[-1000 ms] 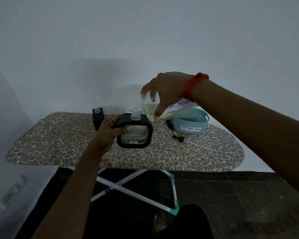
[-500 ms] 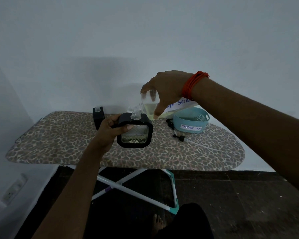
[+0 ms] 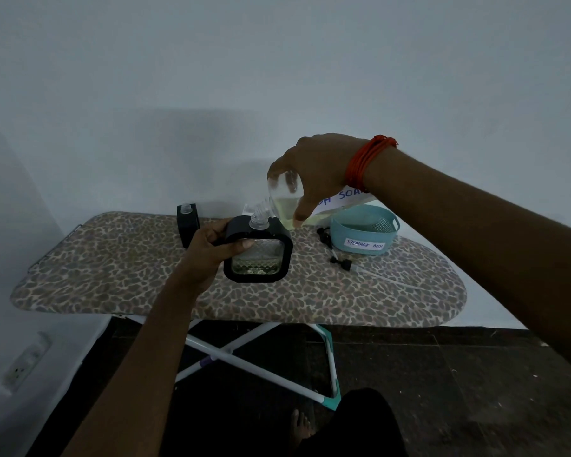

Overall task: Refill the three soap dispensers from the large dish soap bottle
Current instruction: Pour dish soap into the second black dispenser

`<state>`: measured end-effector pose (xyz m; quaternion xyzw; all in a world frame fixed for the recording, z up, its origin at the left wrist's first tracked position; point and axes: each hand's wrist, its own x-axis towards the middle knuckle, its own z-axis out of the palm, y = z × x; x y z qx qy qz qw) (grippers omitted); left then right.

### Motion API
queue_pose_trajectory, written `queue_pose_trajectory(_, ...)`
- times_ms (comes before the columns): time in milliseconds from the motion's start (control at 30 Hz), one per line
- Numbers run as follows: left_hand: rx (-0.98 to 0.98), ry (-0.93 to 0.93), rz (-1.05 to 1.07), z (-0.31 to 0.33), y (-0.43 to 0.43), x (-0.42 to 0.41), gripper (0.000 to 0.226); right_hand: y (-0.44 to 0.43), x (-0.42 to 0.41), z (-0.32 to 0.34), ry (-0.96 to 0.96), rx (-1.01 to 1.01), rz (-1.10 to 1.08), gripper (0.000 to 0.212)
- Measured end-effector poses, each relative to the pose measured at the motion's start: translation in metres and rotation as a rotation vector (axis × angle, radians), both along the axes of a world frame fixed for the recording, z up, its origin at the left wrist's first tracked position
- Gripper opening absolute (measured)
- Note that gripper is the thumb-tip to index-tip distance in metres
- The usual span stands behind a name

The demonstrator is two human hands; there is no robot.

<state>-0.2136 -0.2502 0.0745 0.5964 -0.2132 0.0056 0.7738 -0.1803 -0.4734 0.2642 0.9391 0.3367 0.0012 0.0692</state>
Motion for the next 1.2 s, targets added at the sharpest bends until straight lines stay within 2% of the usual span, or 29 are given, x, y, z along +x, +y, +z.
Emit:
queue_pose_trajectory(1000,-0.002,0.003,-0.004,-0.001,-0.001,-0.002,0.040,0.000,0.025,-0.017,-0.036,0.113,-0.013,0.100)
queue_pose_trajectory(1200,-0.007,0.010,-0.001,0.001,-0.002,-0.003,0.041,-0.002,0.028,-0.020,-0.061,0.131,-0.010,0.093)
